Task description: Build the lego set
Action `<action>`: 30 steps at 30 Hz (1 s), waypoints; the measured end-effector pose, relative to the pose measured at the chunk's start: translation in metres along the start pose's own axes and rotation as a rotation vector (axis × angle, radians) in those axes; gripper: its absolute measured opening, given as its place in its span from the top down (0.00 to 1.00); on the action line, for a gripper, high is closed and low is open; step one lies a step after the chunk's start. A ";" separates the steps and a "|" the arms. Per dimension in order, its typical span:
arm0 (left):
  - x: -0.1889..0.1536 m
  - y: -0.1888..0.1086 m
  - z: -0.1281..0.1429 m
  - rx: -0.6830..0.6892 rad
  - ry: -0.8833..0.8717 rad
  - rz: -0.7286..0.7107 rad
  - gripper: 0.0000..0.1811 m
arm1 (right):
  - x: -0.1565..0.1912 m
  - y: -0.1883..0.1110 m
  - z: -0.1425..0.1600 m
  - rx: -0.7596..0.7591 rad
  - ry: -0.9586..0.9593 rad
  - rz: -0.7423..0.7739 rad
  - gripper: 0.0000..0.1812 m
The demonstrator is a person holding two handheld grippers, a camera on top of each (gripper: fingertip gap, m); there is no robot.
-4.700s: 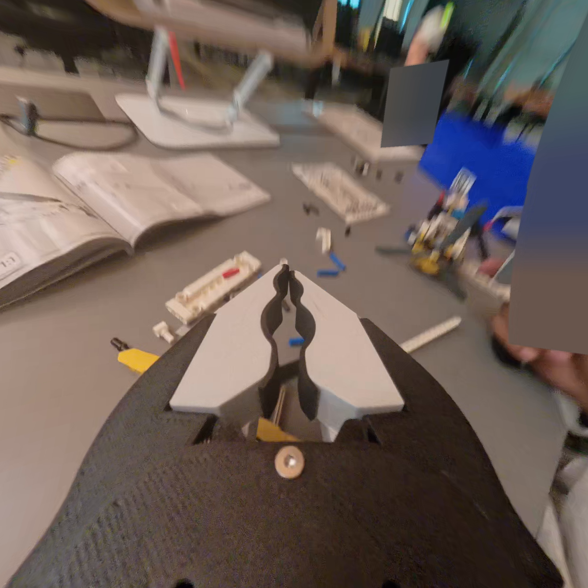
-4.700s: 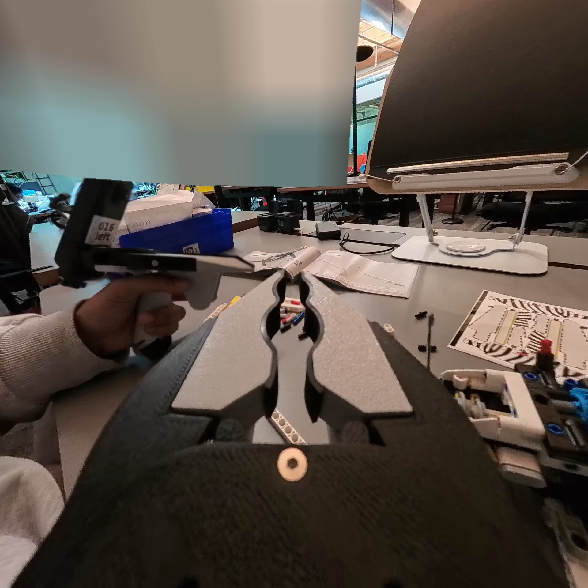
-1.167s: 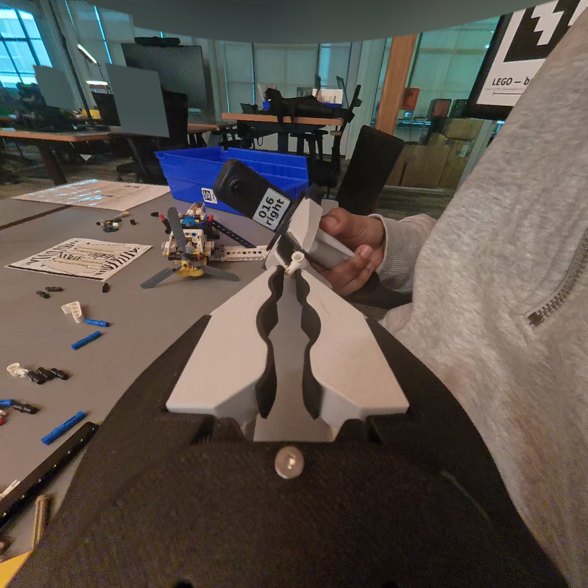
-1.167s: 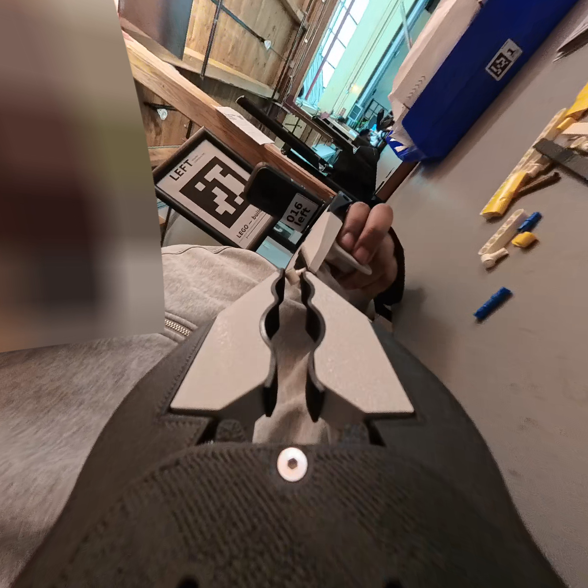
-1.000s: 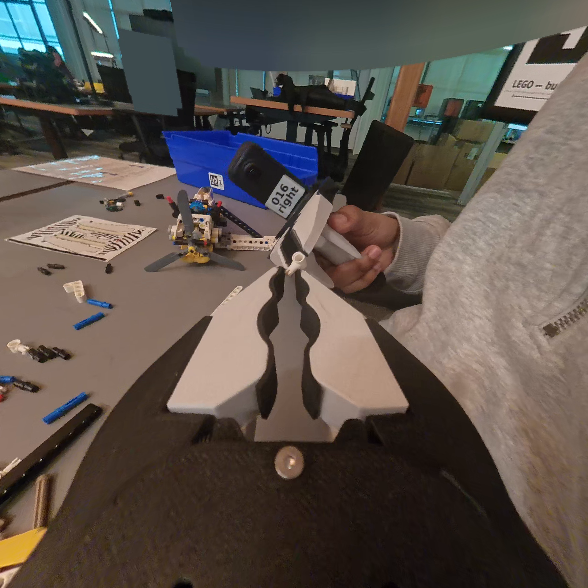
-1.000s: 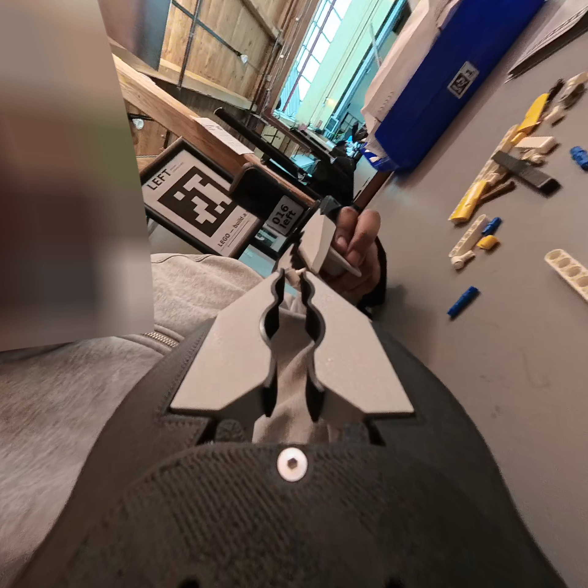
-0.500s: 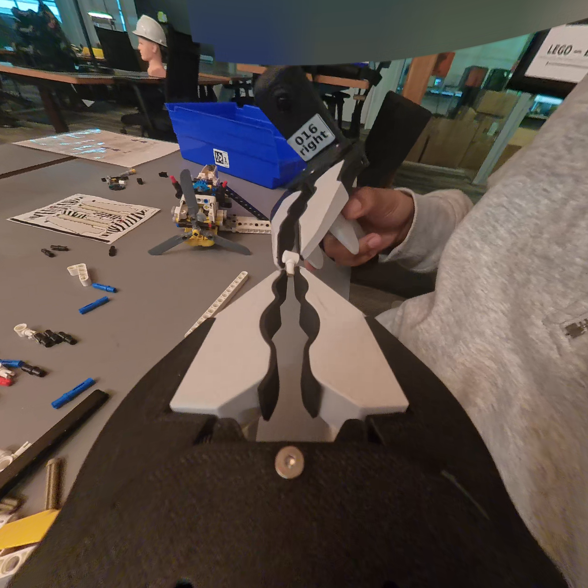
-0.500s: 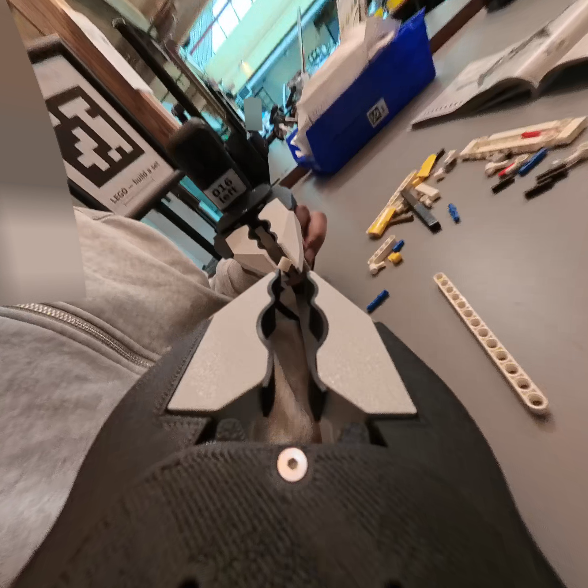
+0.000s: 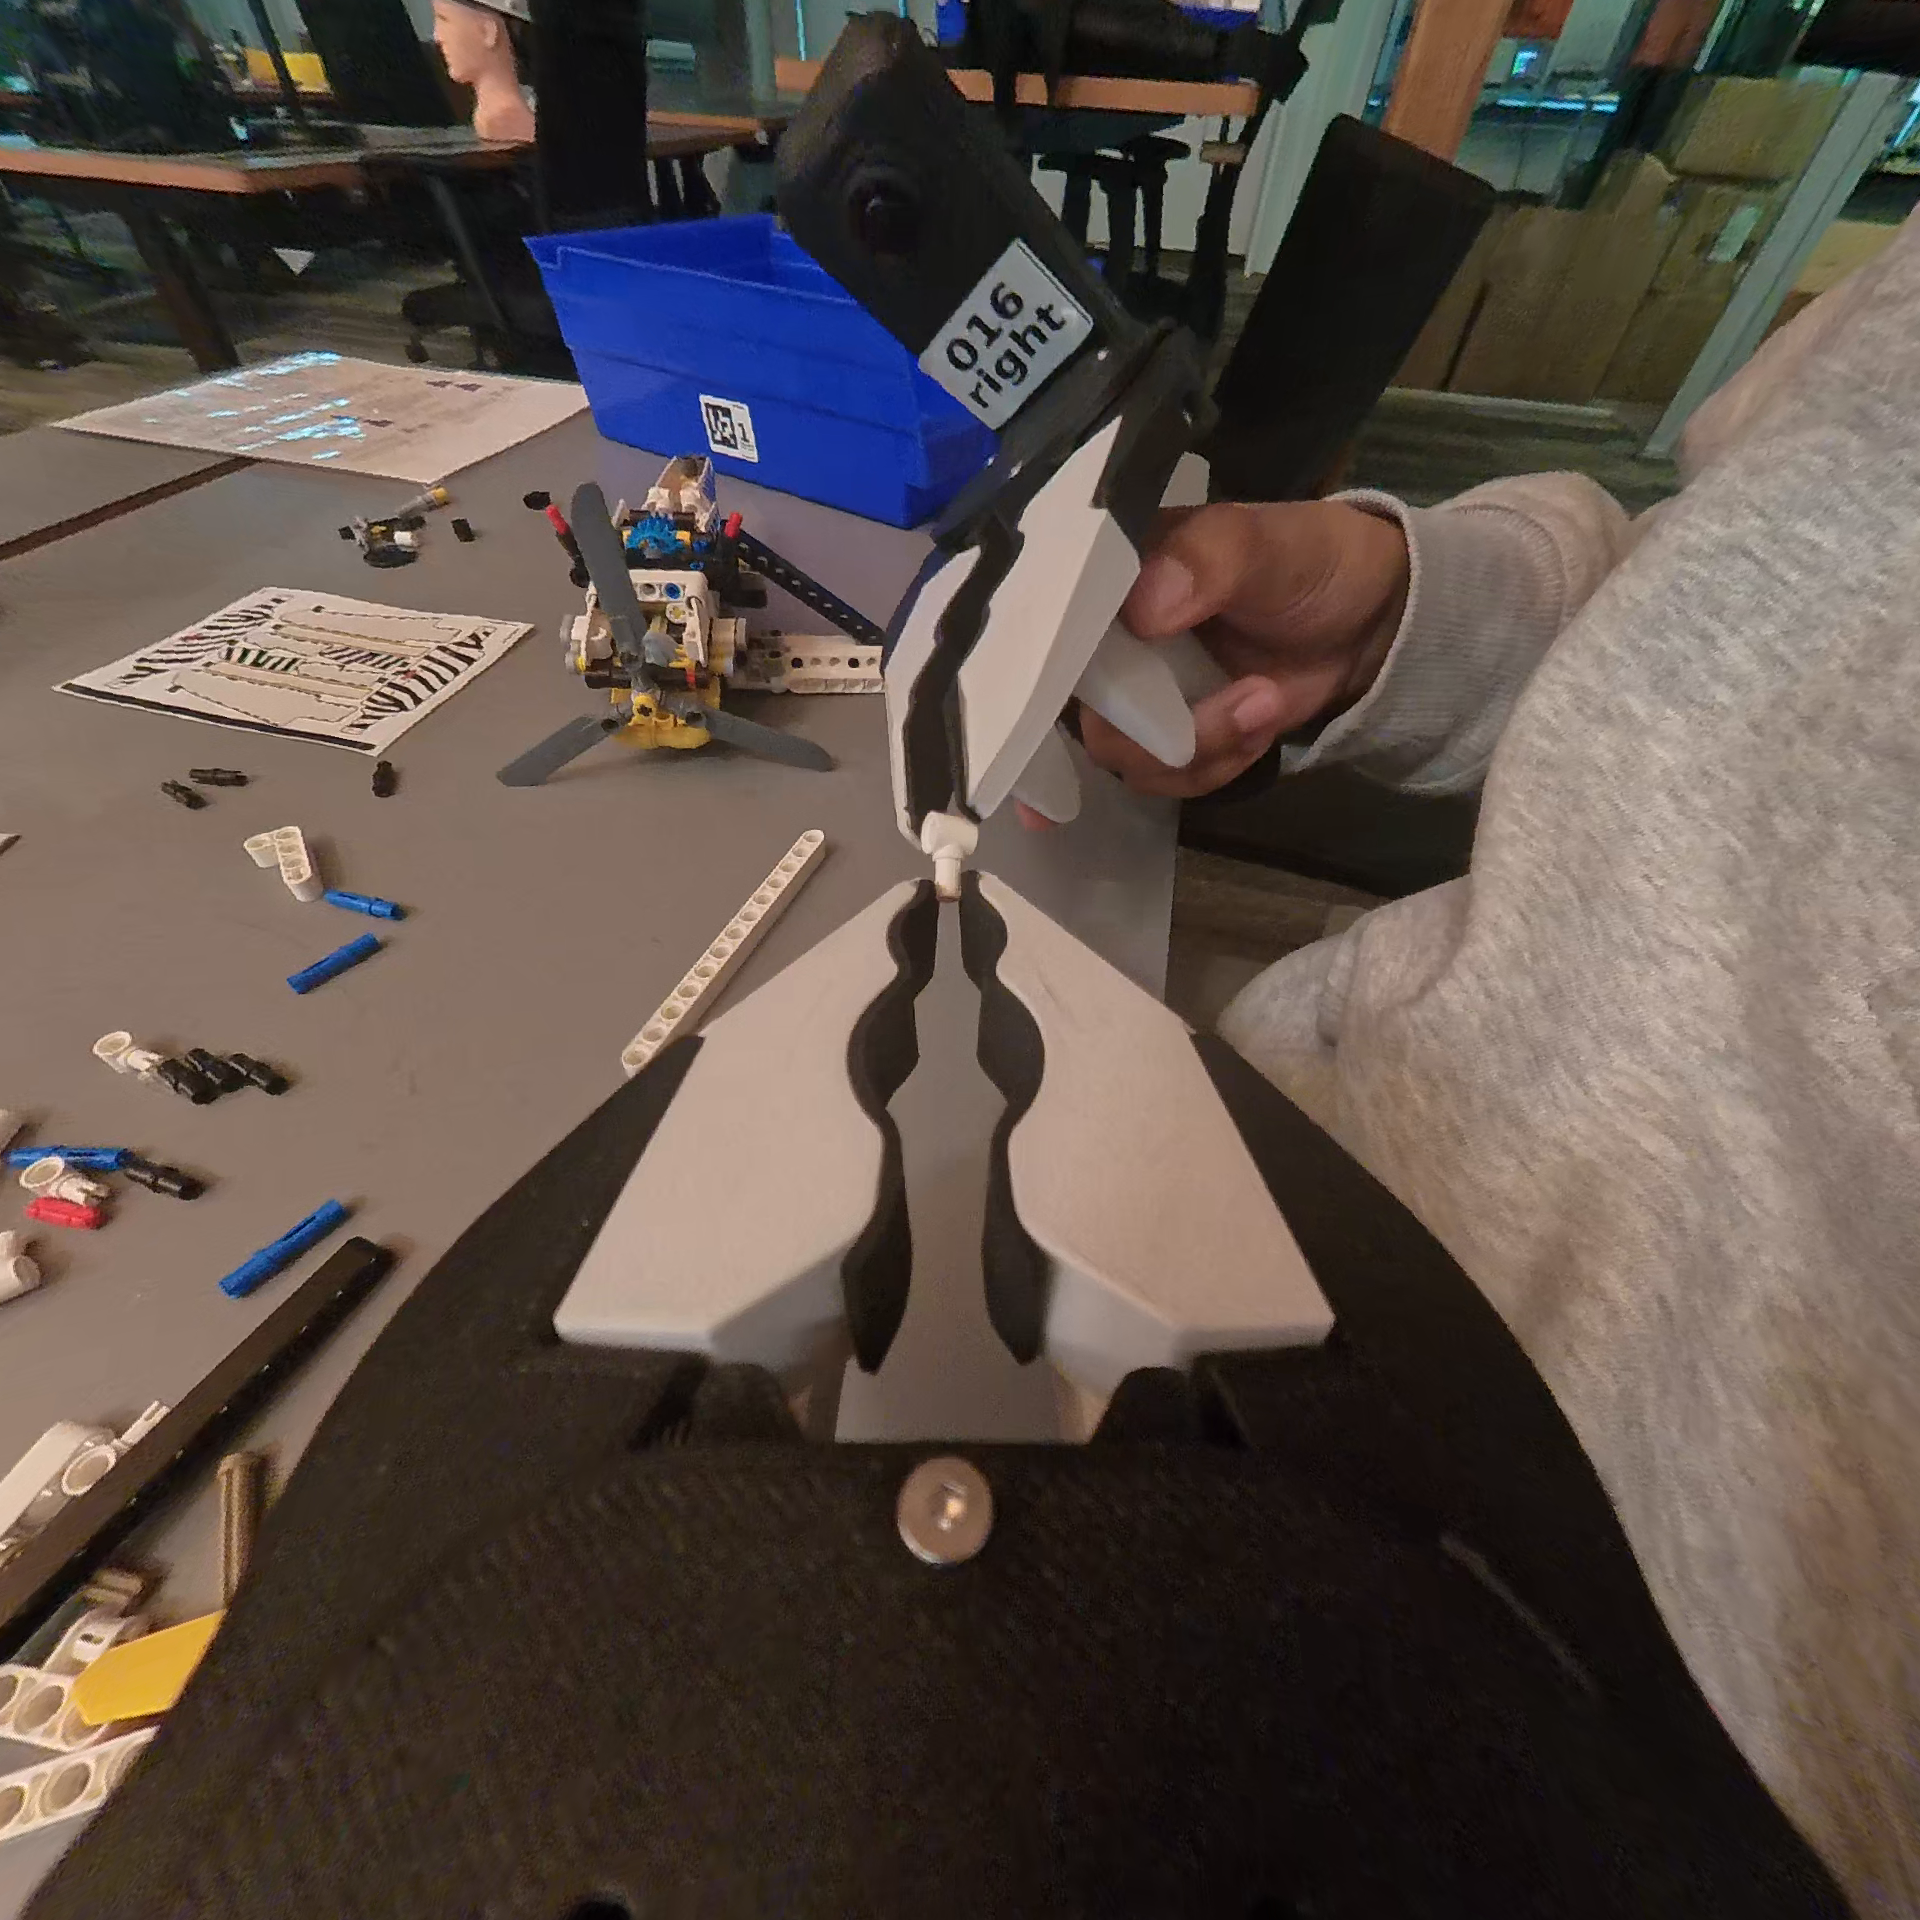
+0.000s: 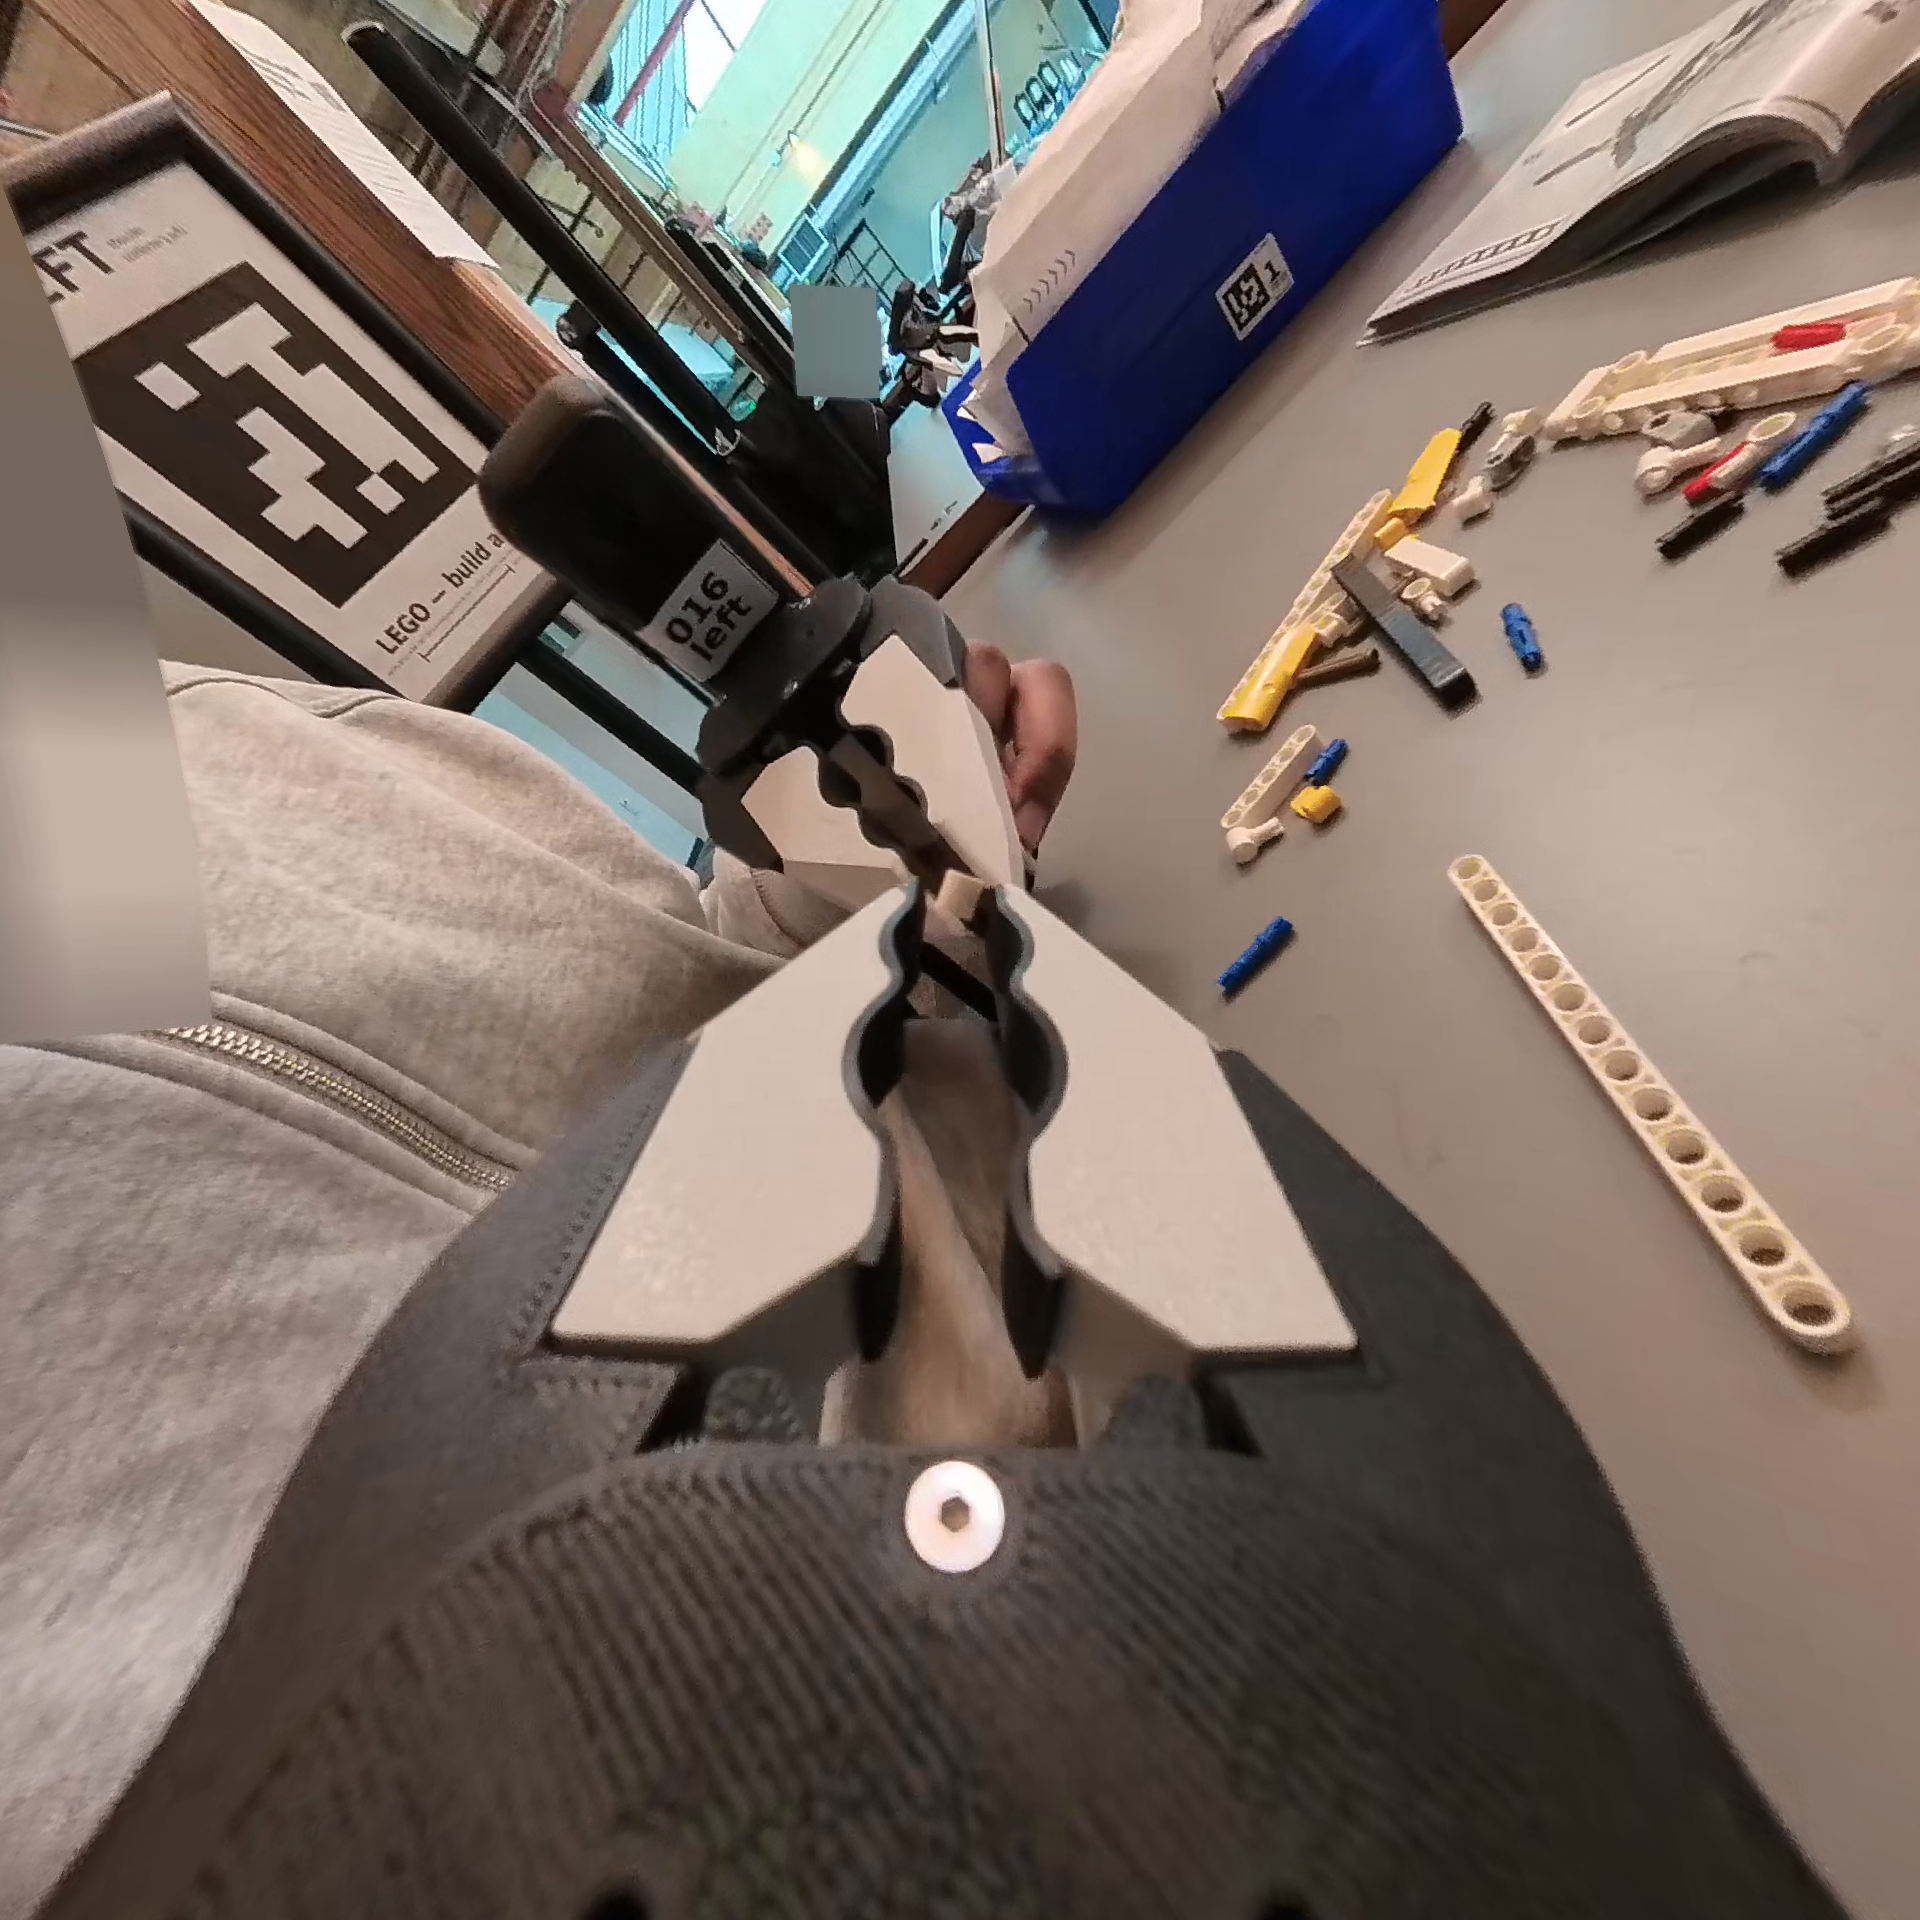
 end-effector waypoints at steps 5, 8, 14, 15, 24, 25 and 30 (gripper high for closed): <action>-0.001 0.001 0.002 0.028 0.015 -0.016 0.99 | -0.001 0.002 0.001 0.039 -0.019 0.029 0.96; -0.001 0.001 0.002 0.028 0.014 -0.012 0.99 | -0.001 0.004 0.001 0.058 -0.037 0.041 0.96; 0.001 0.002 0.001 0.023 0.008 -0.041 0.96 | 0.001 0.003 0.001 0.088 -0.075 0.077 0.97; 0.003 0.002 0.000 0.016 0.002 -0.054 0.94 | 0.001 0.001 0.000 0.094 -0.083 0.088 0.97; 0.028 -0.006 0.002 -0.009 -0.119 -0.185 0.83 | -0.016 -0.025 -0.008 0.213 -0.210 0.412 0.97; 0.032 -0.005 0.004 0.021 -0.129 -0.212 0.81 | -0.018 -0.026 -0.008 0.224 -0.220 0.437 0.97; 0.050 0.008 0.014 0.194 -0.270 -0.246 0.78 | -0.030 -0.032 -0.005 0.245 -0.245 0.534 0.97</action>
Point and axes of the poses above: each gripper's, where its closed fingertips meet, y out along the fingers, z out of its underside, x = y × z across the jaws, the point moved 6 cm from there along -y, back along the fingers, and after that the axes turned 6 degrees about x, right-handed, at the moved point
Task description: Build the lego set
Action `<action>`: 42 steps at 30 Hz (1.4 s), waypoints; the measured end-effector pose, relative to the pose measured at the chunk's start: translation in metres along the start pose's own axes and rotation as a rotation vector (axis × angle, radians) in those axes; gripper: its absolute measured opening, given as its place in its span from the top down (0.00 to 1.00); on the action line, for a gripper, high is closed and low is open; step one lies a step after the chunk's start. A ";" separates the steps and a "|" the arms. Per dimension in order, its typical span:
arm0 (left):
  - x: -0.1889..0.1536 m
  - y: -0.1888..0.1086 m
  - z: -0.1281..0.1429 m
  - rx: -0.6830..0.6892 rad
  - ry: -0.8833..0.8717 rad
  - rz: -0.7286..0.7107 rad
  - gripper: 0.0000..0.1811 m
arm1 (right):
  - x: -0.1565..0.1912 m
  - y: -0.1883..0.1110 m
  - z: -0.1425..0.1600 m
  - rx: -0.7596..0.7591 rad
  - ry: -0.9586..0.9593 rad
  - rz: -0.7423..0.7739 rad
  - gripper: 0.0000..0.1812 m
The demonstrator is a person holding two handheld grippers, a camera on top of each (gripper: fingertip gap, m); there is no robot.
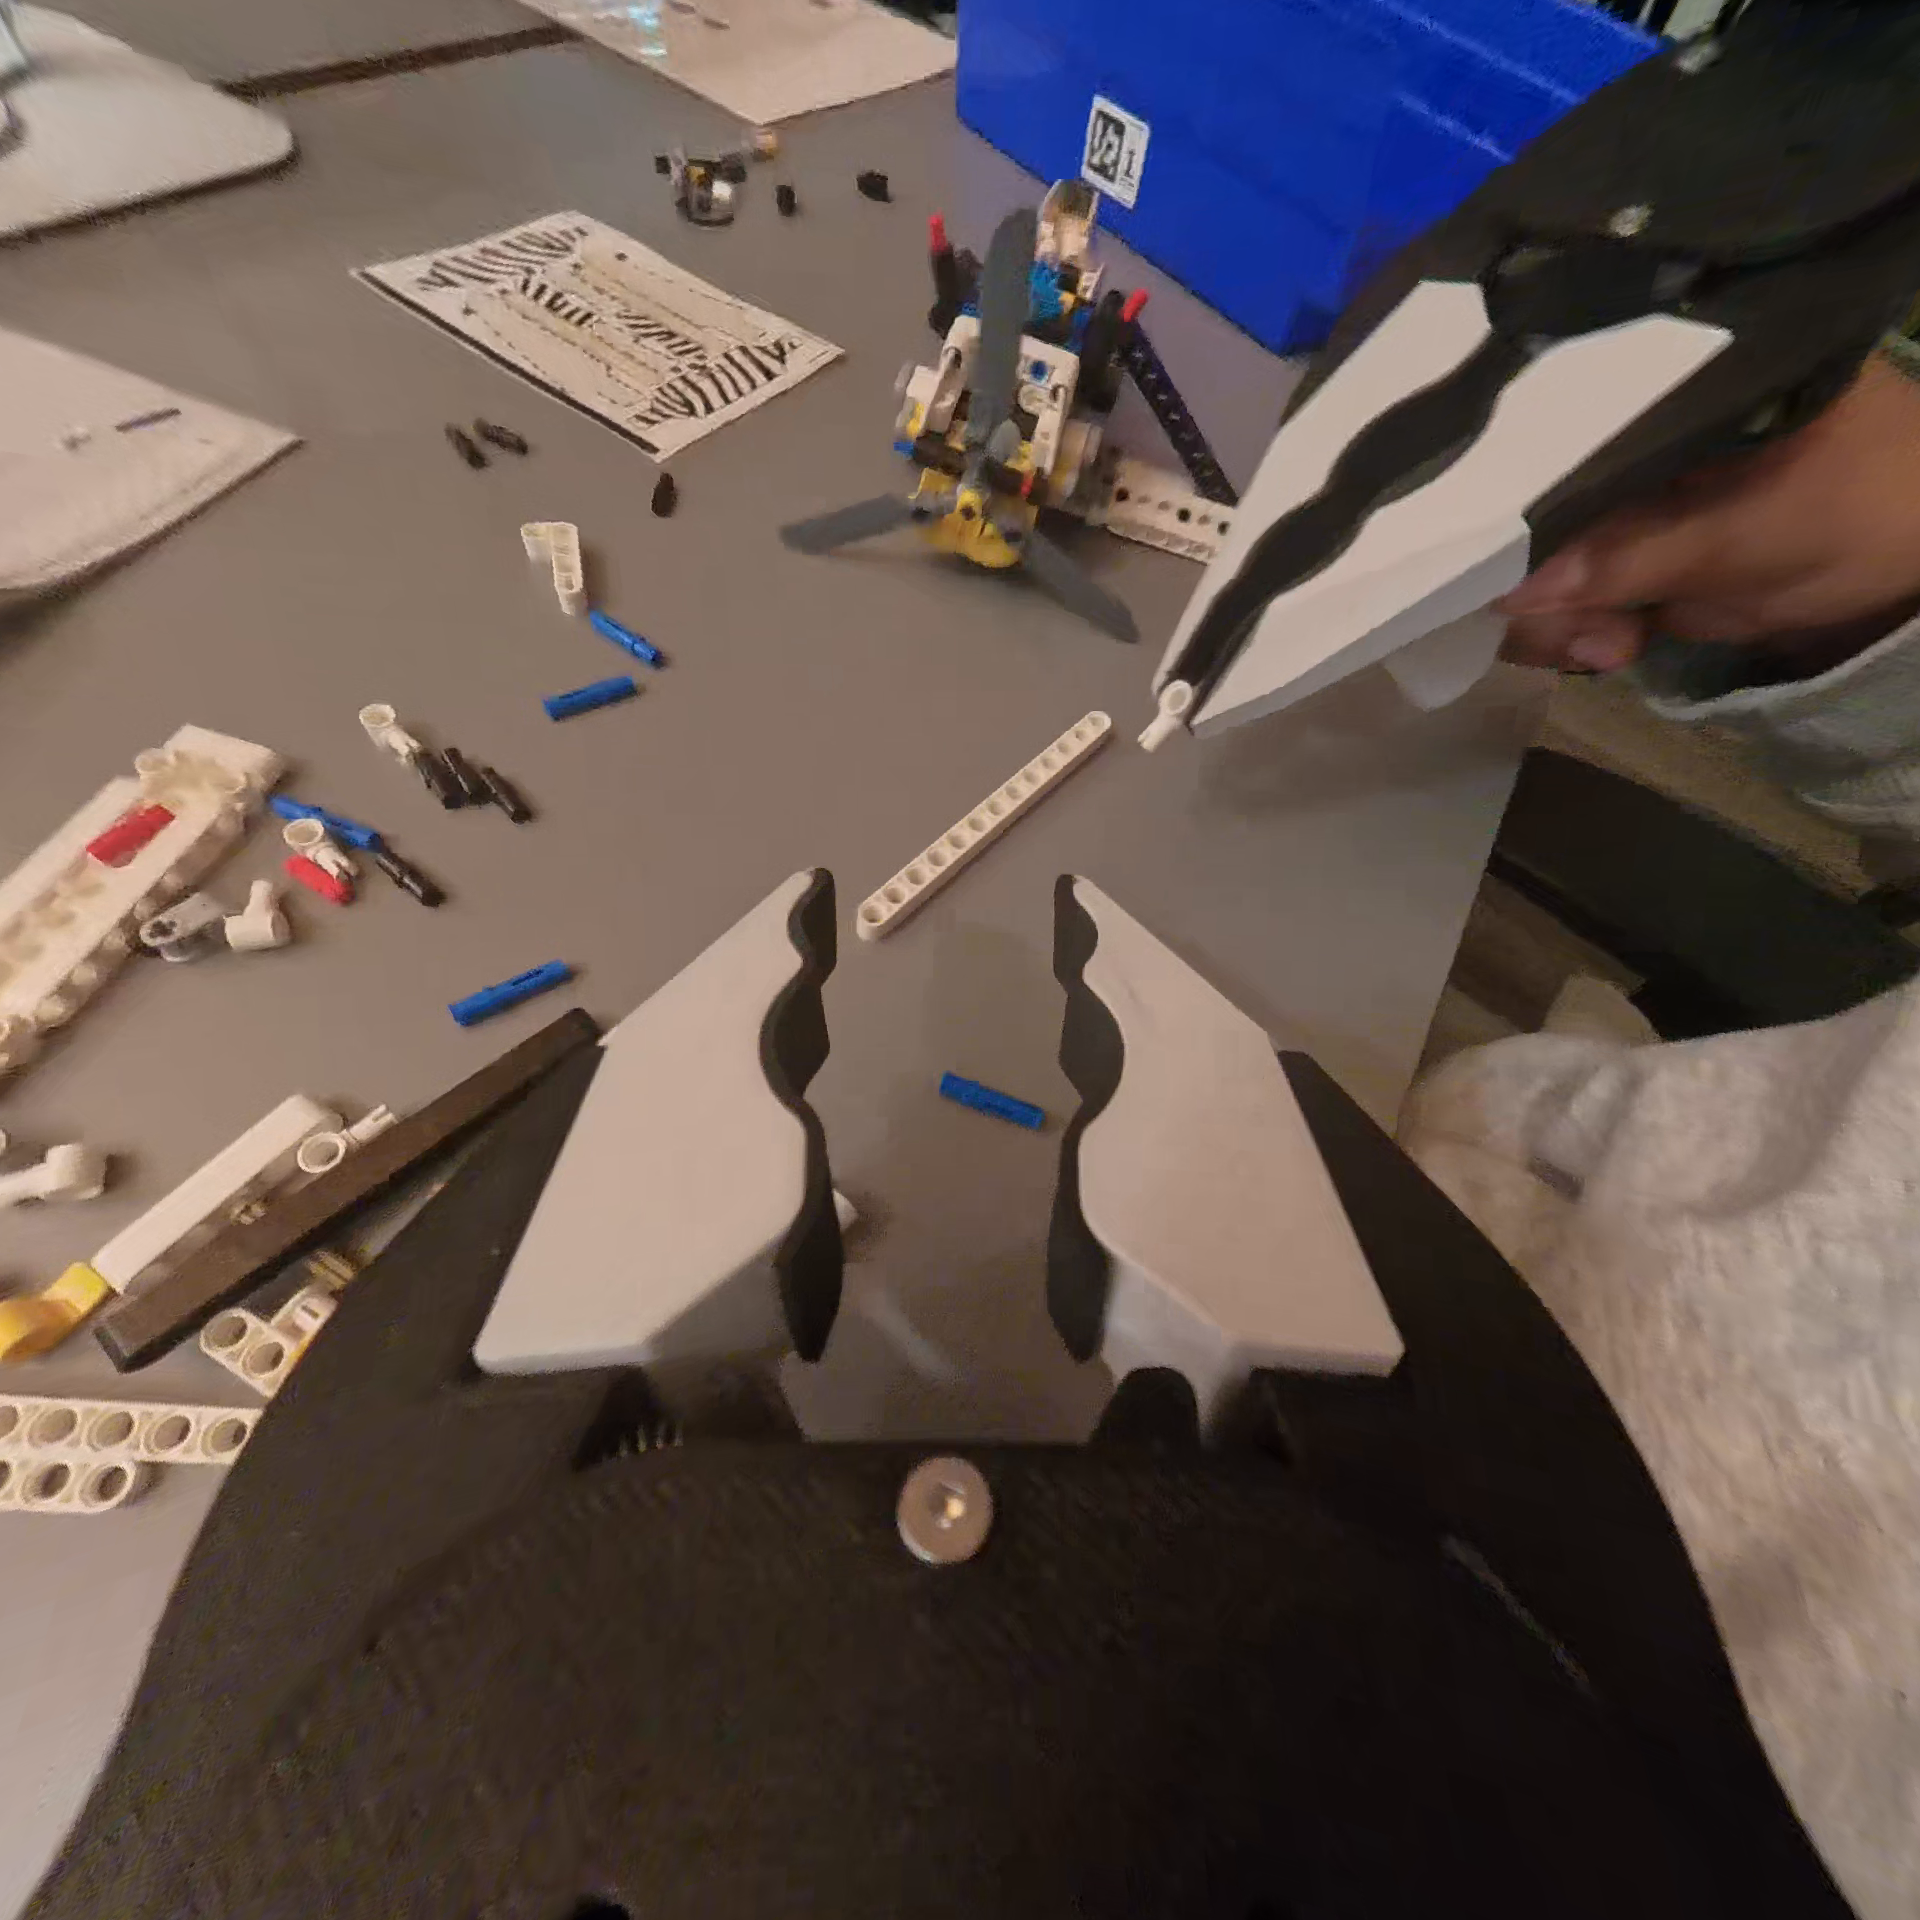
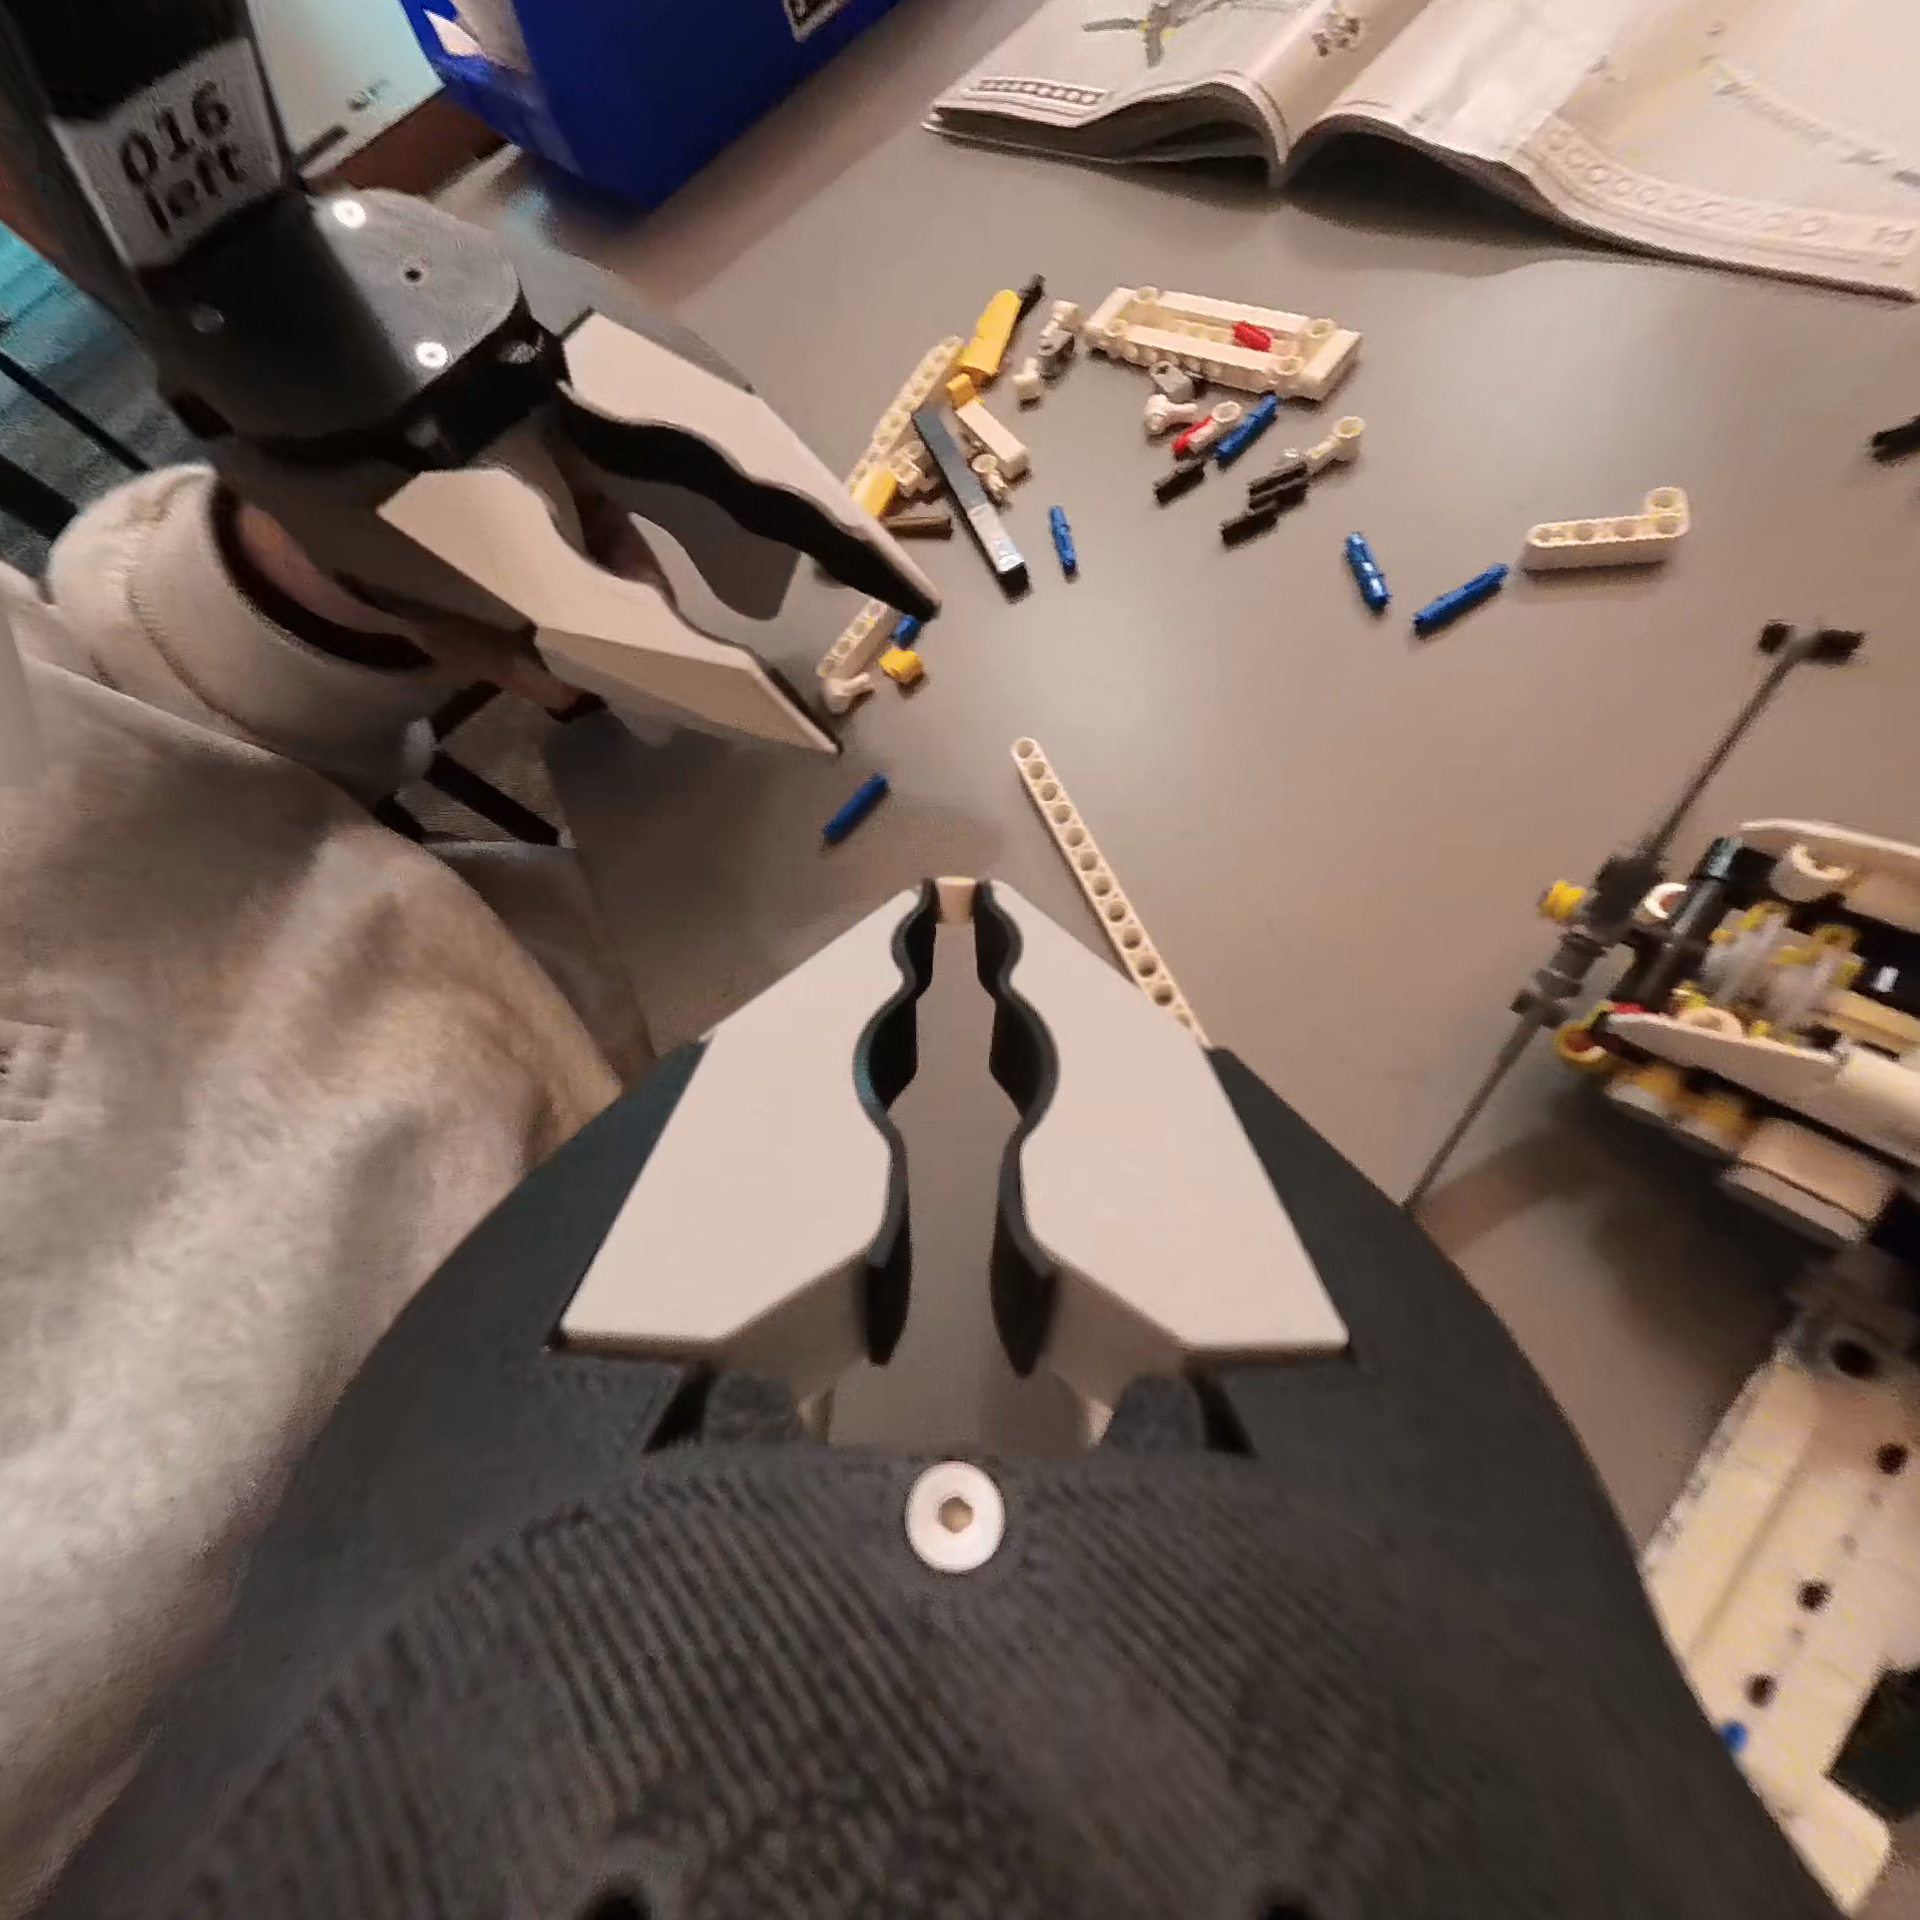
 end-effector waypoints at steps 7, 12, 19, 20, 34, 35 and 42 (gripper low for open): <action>0.013 0.017 -0.019 0.043 -0.006 -0.002 0.75 | 0.007 -0.026 -0.003 -0.306 -0.084 -0.003 0.97; 0.018 0.037 -0.020 0.134 0.053 0.002 0.74 | 0.013 -0.030 0.006 -0.475 -0.088 -0.040 0.97; 0.025 0.050 -0.013 0.233 0.103 0.005 0.77 | 0.009 -0.035 0.008 -0.544 -0.112 -0.004 0.97; 0.024 0.052 -0.011 0.245 0.107 0.015 0.78 | 0.008 -0.035 0.007 -0.552 -0.106 -0.007 0.97; 0.016 0.043 0.001 0.289 0.099 0.096 1.00 | -0.001 -0.030 -0.001 -0.562 -0.039 -0.071 0.97; 0.016 0.039 0.003 0.298 0.100 0.096 1.00 | -0.001 -0.029 -0.001 -0.557 -0.036 -0.071 0.97; 0.008 0.016 0.017 0.321 0.119 0.100 0.95 | -0.006 -0.012 0.002 -0.392 0.043 -0.039 0.97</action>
Point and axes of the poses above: each gripper's, where its closed fingertips meet, y out along the fingers, z out of its underside, x = y × z across the jaws, the point moved 6 cm from there along -y, back along the fingers, and after that the axes turned 6 degrees about x, right-handed, at the moved point
